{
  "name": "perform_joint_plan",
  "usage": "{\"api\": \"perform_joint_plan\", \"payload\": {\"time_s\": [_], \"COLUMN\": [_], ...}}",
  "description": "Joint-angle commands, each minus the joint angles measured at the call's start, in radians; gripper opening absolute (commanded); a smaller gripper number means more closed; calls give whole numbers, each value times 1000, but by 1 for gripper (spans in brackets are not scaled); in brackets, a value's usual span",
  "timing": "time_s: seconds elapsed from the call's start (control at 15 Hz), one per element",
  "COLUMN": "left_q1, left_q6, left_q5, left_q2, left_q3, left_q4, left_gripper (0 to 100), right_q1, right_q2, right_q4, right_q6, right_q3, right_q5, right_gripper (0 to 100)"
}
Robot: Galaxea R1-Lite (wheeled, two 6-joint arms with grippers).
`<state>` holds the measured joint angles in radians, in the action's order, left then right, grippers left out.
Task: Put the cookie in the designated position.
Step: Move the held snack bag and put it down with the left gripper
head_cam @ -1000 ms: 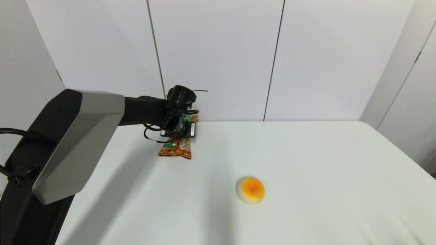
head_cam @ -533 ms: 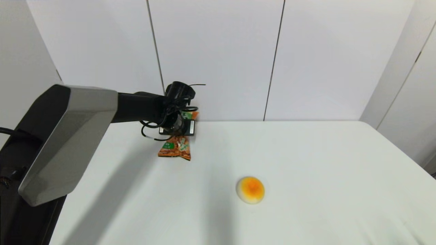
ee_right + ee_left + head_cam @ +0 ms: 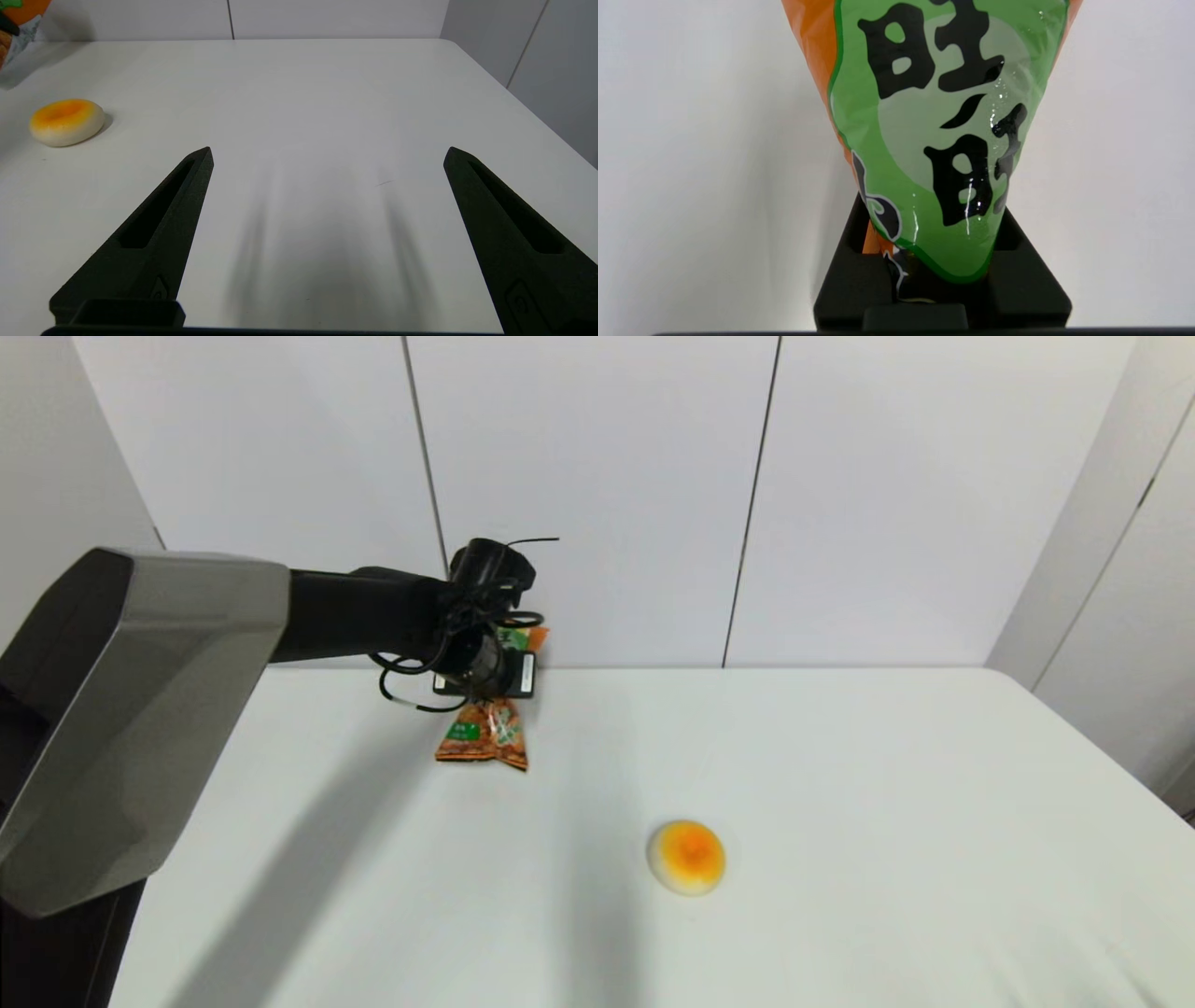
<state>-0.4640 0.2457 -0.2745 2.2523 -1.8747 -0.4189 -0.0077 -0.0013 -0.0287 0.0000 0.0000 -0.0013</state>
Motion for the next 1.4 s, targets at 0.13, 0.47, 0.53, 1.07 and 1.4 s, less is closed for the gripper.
{"api": "perform_joint_plan", "payload": {"time_s": [0.13, 0.47, 0.53, 1.07, 1.4], "left_q1": [-58, -128, -133, -162, -162], "left_q6": [-17, -226, -284, -622, -790], "left_q5": [0, 8, 8, 290, 446], "left_q2": [-96, -160, -157, -13, 33], "left_q3": [0, -9, -17, -101, -101], "left_q4": [-72, -169, -169, -83, -86], "left_gripper": [0, 0, 0, 0, 0], "right_q1": [0, 0, 0, 0, 0], "right_q2": [1, 1, 1, 1, 1], "right_q4": [0, 0, 0, 0, 0], "right_q6": [0, 0, 0, 0, 0], "right_q3": [8, 8, 8, 8, 8], "right_q5": [0, 0, 0, 0, 0], "right_gripper": [100, 100, 100, 100, 100]}}
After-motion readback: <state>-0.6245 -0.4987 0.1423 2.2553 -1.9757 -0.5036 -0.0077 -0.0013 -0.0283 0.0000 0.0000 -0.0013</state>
